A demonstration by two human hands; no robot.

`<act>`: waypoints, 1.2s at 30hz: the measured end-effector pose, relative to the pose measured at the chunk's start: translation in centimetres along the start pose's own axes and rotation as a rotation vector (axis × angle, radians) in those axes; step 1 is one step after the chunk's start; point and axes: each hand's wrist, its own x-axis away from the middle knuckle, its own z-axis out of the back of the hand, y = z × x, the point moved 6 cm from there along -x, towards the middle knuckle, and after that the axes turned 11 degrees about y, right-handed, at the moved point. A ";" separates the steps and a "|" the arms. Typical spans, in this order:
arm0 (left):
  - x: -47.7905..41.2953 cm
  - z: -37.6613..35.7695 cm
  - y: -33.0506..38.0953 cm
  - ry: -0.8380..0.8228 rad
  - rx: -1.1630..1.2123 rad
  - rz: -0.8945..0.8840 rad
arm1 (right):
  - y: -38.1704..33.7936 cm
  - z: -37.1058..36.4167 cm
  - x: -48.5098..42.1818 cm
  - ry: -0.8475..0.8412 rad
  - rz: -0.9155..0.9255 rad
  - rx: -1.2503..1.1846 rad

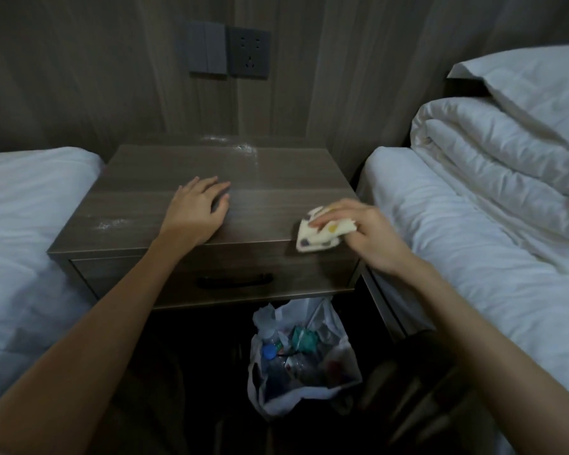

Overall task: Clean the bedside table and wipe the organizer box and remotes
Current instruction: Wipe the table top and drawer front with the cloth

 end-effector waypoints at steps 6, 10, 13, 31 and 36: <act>0.1 0.1 0.1 0.016 -0.005 -0.011 | 5.2 3.0 -2.5 0.095 -0.102 0.288; 0.0 0.1 0.1 0.020 -0.002 -0.002 | 9.6 0.3 -0.9 -0.048 -0.319 0.366; 0.0 0.1 0.1 0.023 0.002 0.000 | 9.6 -0.9 0.2 -0.030 -0.300 0.450; 0.2 0.6 -0.1 0.085 0.041 -0.014 | -0.4 -2.5 -0.8 -0.054 -0.119 0.498; 0.3 1.0 0.1 0.103 0.042 -0.028 | 3.0 -5.7 -1.0 -0.224 -0.271 0.530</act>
